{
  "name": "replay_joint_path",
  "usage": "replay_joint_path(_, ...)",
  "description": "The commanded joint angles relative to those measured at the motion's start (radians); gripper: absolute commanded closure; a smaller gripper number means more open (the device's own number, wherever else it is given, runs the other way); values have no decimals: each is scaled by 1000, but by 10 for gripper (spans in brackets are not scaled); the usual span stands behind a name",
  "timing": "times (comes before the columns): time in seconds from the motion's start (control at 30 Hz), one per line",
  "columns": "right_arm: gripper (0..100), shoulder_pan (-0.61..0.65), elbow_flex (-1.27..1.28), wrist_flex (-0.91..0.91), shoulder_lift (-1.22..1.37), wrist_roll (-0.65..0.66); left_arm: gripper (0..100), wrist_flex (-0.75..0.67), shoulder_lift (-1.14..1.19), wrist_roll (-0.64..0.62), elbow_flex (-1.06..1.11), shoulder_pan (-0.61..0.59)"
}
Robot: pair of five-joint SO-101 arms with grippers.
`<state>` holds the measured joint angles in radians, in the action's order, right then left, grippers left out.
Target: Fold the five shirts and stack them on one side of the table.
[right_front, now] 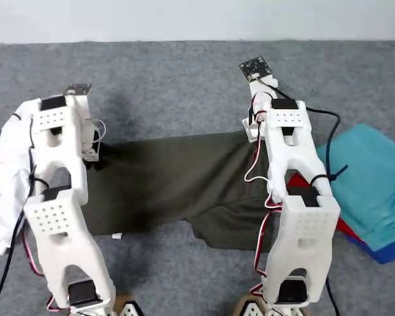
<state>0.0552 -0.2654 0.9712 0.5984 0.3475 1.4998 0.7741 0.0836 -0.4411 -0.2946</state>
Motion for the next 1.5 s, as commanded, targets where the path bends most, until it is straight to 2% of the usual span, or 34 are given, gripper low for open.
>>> replay_joint_path(0.0,801,-15,-38,13,-8,-9,908,-149,38,-44,-91,-11)
replay_joint_path(0.1,801,-13,-38,13,-8,-9,908,-163,72,-71,-197,-8)
replay_joint_path(0.2,801,-13,-37,13,-8,-8,908,-110,97,-74,-308,-9)
replay_joint_path(0.47,801,-19,-43,79,-30,-8,909,261,110,-68,-610,-15)
replay_joint_path(0.6,799,-19,-43,130,-136,-8,908,256,89,-69,-688,-35)
replay_joint_path(0.73,798,-22,-43,183,-282,-8,907,256,34,-71,-661,-31)
replay_joint_path(0.9,798,-18,-41,268,-466,-8,907,256,-97,-71,-530,38)
replay_joint_path(1.03,801,-12,-31,473,-561,29,907,256,-264,-69,-348,117)
replay_joint_path(1.13,801,-4,29,659,-590,192,907,256,-420,-28,-163,166)
replay_joint_path(1.23,814,56,196,831,-622,419,909,256,-585,104,67,195)
replay_joint_path(1.33,894,107,473,780,-722,568,909,253,-729,229,332,178)
replay_joint_path(1.47,908,206,792,682,-909,706,909,252,-864,370,642,115)
